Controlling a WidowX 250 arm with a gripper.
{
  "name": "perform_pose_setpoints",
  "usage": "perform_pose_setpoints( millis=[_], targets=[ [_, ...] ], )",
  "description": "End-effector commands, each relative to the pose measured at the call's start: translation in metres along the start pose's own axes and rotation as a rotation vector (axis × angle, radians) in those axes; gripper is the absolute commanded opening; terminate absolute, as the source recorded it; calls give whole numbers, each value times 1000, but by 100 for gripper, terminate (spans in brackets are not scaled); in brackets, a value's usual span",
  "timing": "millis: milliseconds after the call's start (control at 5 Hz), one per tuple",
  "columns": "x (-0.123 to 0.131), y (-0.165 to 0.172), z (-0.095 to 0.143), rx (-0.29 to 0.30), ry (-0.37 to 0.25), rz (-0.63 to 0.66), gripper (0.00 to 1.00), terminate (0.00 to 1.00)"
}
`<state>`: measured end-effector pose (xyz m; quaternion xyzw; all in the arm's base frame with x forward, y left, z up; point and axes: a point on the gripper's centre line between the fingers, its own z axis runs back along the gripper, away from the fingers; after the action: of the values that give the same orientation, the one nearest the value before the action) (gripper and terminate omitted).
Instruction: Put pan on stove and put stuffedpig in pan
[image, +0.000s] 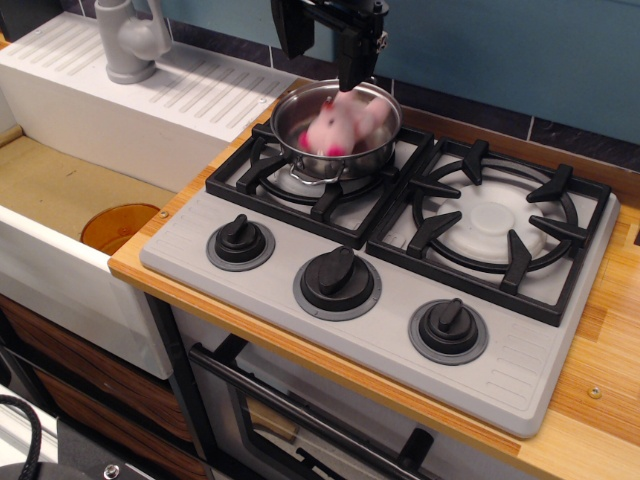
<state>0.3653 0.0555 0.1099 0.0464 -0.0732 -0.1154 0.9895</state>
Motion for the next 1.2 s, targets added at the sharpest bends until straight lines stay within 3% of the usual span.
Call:
perform_pose_setpoints(
  millis=[0,1000],
  targets=[
    [7,1,11,-3,-45,-3,100,0],
    [2,-20,38,21,-30,37,100,0]
  ],
)
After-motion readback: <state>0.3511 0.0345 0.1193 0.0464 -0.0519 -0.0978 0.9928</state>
